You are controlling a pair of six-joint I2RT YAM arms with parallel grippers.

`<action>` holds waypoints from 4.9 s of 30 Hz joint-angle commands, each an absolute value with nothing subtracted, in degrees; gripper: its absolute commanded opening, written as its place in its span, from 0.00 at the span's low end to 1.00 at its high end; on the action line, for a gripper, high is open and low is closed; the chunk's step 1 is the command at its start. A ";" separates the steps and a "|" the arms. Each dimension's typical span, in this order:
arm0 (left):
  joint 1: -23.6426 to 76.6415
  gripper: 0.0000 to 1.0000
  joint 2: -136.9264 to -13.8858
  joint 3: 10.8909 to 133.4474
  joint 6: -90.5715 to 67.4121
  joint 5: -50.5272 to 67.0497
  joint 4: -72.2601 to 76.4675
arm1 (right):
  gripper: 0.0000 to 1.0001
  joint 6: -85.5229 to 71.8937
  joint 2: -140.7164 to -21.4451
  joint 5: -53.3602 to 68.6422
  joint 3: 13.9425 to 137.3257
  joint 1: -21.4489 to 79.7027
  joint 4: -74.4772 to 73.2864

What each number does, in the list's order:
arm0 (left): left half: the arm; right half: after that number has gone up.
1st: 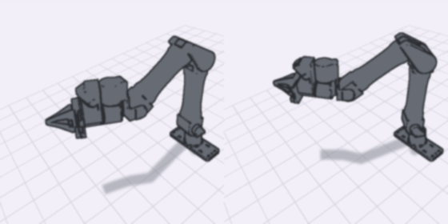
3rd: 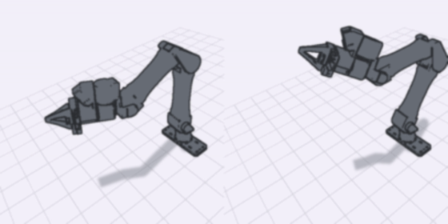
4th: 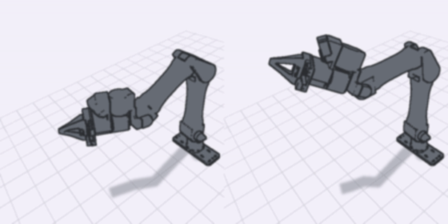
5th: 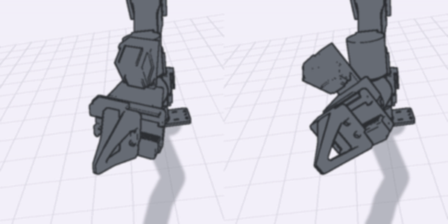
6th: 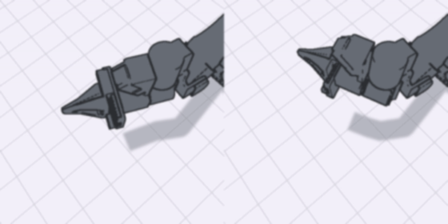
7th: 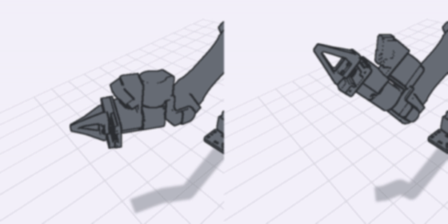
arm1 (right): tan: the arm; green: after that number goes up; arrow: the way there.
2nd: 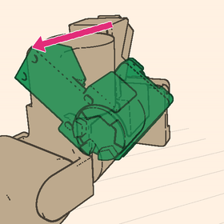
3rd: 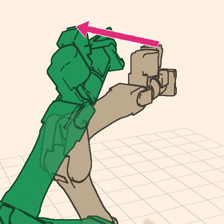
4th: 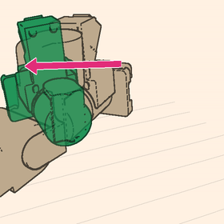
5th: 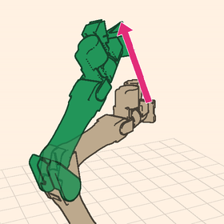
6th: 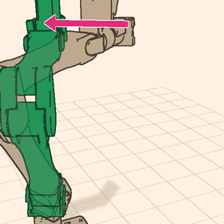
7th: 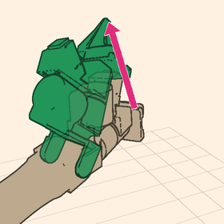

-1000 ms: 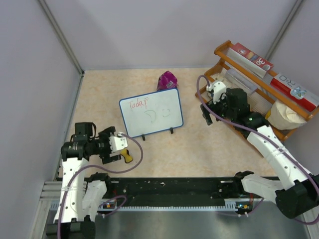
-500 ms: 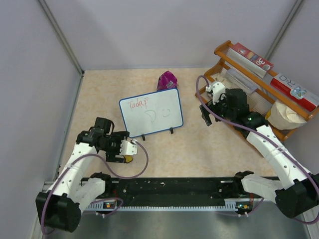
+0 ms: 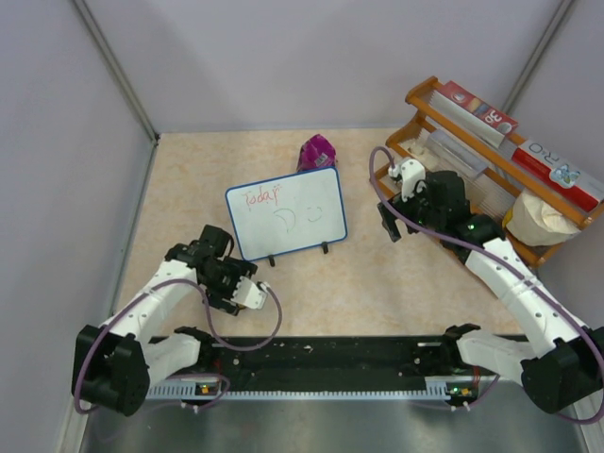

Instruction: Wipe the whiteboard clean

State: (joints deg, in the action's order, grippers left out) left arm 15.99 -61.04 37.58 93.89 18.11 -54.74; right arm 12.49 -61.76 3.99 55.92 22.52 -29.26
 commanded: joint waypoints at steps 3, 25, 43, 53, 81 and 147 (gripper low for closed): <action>18.98 0.78 -64.42 35.95 97.99 14.33 -51.07 | 0.99 13.27 -61.43 3.52 55.90 23.20 -26.81; 23.03 0.49 -72.42 35.95 97.65 14.15 -47.20 | 0.99 13.97 -61.96 2.46 55.81 23.38 -26.46; 28.72 0.06 -75.58 53.25 55.84 29.89 -38.33 | 0.99 11.69 -62.57 1.67 56.77 22.50 -26.80; 38.14 0.02 -83.50 63.10 30.86 17.33 -21.90 | 0.98 5.19 -66.53 25.12 63.62 13.71 -32.87; 52.21 0.04 -84.11 67.06 27.95 -14.68 -3.43 | 0.70 -13.45 -84.54 53.18 73.56 15.29 -24.35; 49.23 0.62 -72.34 67.23 28.13 10.32 -16.86 | 0.00 12.53 -87.45 45.18 83.58 18.37 -42.86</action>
State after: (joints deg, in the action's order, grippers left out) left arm 53.36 -76.84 64.84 28.91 -4.10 -12.62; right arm -0.95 -90.28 49.01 79.18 18.83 -36.01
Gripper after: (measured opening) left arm 0.599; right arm 0.072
